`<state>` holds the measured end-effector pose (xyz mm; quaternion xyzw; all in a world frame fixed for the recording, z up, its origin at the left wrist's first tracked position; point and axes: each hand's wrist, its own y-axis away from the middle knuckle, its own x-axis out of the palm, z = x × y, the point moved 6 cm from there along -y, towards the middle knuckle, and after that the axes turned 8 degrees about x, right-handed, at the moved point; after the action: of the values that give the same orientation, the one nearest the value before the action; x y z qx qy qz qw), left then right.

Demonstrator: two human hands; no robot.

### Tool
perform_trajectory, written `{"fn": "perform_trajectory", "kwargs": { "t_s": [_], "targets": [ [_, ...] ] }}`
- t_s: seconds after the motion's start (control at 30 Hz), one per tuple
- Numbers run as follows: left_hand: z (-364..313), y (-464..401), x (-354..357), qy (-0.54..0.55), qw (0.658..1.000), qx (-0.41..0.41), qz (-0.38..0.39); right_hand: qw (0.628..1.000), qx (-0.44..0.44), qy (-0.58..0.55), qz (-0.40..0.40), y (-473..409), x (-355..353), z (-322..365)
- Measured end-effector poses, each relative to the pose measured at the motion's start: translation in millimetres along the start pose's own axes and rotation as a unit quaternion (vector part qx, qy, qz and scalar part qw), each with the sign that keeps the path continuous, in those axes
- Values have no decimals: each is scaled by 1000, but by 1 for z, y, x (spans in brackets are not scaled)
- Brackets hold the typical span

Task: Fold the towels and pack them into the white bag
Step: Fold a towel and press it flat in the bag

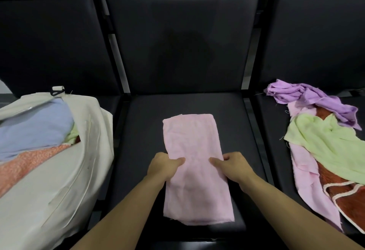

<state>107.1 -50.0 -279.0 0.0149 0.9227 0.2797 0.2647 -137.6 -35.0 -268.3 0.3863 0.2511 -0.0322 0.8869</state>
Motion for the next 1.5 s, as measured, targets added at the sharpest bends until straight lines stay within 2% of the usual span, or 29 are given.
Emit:
{"fn": "perform_trajectory", "kwargs": {
  "t_s": [0.07,0.17,0.23,0.33,0.4,0.53,0.63,0.7,0.77,0.83,0.9,0.97,1.03,1.07,1.13,1.23,1.3,1.33,1.4,1.43,1.5],
  "targets": [
    [-5,1,-4,54,998,25,-17,999,-20,-37,0,4,-5,3],
    [-22,4,-23,63,988,105,-95,991,-93,-93,-38,14,-19,17],
    [-42,19,-36,110,966,184,-145,972,-173,-142,-72,30,-29,33],
    [-66,43,-47,197,927,266,-177,932,-275,-233,-43,57,-35,53],
    [-76,53,-50,207,914,292,-191,921,-315,-224,-33,70,-37,62],
    [-80,61,-51,159,914,291,-233,927,-306,-212,-54,78,-39,64],
    [-73,55,-47,156,926,233,-253,932,-276,-230,-56,74,-36,61],
    [-61,42,-42,120,950,184,-224,943,-241,-224,-53,59,-29,51],
    [-37,25,-32,37,977,125,-170,966,-186,-168,-61,35,-21,31],
    [-13,12,-23,-78,980,106,-150,984,-132,-80,-90,13,-16,6],
    [-7,11,-17,-175,950,172,-191,978,-148,0,-146,6,-17,-4],
    [-14,15,-2,-222,910,292,-194,949,-247,83,-175,12,-11,4],
    [-10,17,26,-306,863,383,-123,905,-332,230,-133,18,14,8],
    [-2,18,40,-353,842,401,-78,883,-341,308,-98,17,29,0],
    [12,19,54,-400,830,388,-22,863,-313,393,-51,15,45,-18],
    [14,19,53,-402,834,379,-4,872,-294,387,-51,14,45,-20],
    [7,20,48,-362,860,360,-22,889,-295,335,-99,19,38,-7],
    [3,22,40,-314,886,333,-72,912,-270,276,-139,22,29,-2],
    [3,26,21,-200,941,202,-183,962,-155,147,-169,23,15,-2],
    [7,27,16,-155,961,116,-198,982,-90,81,-143,18,14,-5],
    [11,23,16,-88,984,-2,-155,997,8,-40,-65,8,20,-11]
  ]
}}
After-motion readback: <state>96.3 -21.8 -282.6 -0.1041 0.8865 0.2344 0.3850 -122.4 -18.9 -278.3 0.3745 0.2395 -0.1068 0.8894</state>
